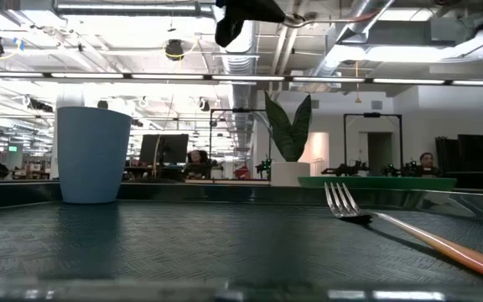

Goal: Pick and place plate/cup/fork/spoon on tray
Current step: Put the orange spoon on the right of the orange fork on the serving tray

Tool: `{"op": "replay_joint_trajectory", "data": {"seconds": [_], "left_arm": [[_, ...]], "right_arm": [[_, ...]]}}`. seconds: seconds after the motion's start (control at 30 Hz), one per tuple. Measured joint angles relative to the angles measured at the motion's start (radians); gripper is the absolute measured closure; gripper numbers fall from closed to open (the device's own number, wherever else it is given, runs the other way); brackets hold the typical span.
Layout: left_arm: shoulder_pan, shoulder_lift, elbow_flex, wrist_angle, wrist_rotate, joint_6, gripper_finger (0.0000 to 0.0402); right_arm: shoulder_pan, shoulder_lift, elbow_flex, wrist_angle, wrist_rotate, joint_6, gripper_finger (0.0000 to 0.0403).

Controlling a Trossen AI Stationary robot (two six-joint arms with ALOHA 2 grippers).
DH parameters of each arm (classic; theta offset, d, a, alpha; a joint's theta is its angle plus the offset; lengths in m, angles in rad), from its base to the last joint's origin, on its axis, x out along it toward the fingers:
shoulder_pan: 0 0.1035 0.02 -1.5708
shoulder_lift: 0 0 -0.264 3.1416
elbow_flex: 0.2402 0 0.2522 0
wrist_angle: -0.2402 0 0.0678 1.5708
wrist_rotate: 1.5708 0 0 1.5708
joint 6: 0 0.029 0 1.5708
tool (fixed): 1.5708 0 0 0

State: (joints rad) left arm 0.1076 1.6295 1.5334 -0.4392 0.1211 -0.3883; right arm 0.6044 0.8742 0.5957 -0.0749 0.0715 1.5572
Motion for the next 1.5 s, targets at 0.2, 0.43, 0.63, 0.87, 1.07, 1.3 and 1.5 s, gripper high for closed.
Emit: {"op": "replay_joint_trajectory", "data": {"seconds": [0.2, 0.43, 0.63, 0.87, 1.07, 1.3, 1.5], "left_arm": [[-0.073, 0.045, 0.001, 0.003, 0.004, -0.091, 0.0401], [-0.146, 0.148, 0.019, 0.037, 0.017, -0.194, 0.0401], [-0.194, 0.284, 0.154, -0.009, 0.041, -0.199, 0.0401], [-0.234, 0.496, 0.4, -0.136, 0.09, -0.154, 0.0401], [-0.254, 0.669, 0.583, -0.283, 0.157, -0.114, 0.0401], [-0.258, 0.796, 0.714, -0.358, 0.223, -0.105, 0.0401], [-0.252, 0.811, 0.72, -0.362, 0.234, -0.086, 0.0401]], "right_arm": [[0.184, 0.0, 0.0, -0.064, 0.135, 0.117, 0.0163], [0.388, 0.003, 0.001, -0.152, 0.292, 0.268, 0.0163], [0.483, 0.004, 0.001, -0.26, 0.376, 0.386, 0.0163], [0.518, 0.016, 0.001, -0.291, 0.385, 0.402, 0.0163], [0.527, 0.022, 0.001, -0.295, 0.385, 0.401, 0.0163], [0.527, 0.024, 0.0, -0.321, 0.384, 0.399, 0.0163], [0.527, 0.024, 0.0, -0.331, 0.384, 0.399, 0.0163]]}}
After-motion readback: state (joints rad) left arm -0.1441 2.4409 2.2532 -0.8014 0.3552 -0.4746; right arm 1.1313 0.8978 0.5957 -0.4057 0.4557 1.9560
